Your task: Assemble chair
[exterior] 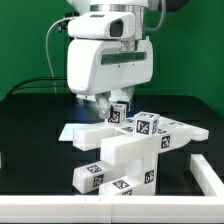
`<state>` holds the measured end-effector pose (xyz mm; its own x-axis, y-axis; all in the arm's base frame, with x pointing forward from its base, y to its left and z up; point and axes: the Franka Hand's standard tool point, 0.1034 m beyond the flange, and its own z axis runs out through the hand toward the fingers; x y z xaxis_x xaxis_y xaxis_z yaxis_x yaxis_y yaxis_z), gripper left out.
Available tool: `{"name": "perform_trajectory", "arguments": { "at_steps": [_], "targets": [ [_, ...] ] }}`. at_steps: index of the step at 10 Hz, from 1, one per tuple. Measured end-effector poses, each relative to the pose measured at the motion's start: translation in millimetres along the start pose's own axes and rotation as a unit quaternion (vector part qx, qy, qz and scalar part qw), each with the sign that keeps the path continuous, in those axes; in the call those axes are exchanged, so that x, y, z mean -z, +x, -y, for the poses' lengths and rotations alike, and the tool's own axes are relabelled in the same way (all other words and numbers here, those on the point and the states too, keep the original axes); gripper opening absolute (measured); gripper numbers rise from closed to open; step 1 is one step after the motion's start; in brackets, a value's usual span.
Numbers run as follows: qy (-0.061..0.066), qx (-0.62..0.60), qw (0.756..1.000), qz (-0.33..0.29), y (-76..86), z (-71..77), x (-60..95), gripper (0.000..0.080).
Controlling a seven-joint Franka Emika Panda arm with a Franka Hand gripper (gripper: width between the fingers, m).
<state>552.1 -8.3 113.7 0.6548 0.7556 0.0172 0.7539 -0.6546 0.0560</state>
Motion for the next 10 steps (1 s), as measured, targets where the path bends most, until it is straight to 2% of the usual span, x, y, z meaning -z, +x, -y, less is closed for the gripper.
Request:
{"name": "perform_trajectory", "arguments": {
  "at_steps": [1,3,4,10],
  "targets": [
    [0.000,-0.028,1.000,0.000,0.0,0.0,-0.1,0.0281],
    [0.000,-0.083,0.997,0.000,-0.1,0.0,-0.1,0.0281],
    [0.003,-0.155,0.988,-0.003,-0.6,-1.1,-0.2,0.0281],
    [0.006,-0.395,0.918,-0.026,2.1,-6.7,-0.4,0.0282]
  ]
}}
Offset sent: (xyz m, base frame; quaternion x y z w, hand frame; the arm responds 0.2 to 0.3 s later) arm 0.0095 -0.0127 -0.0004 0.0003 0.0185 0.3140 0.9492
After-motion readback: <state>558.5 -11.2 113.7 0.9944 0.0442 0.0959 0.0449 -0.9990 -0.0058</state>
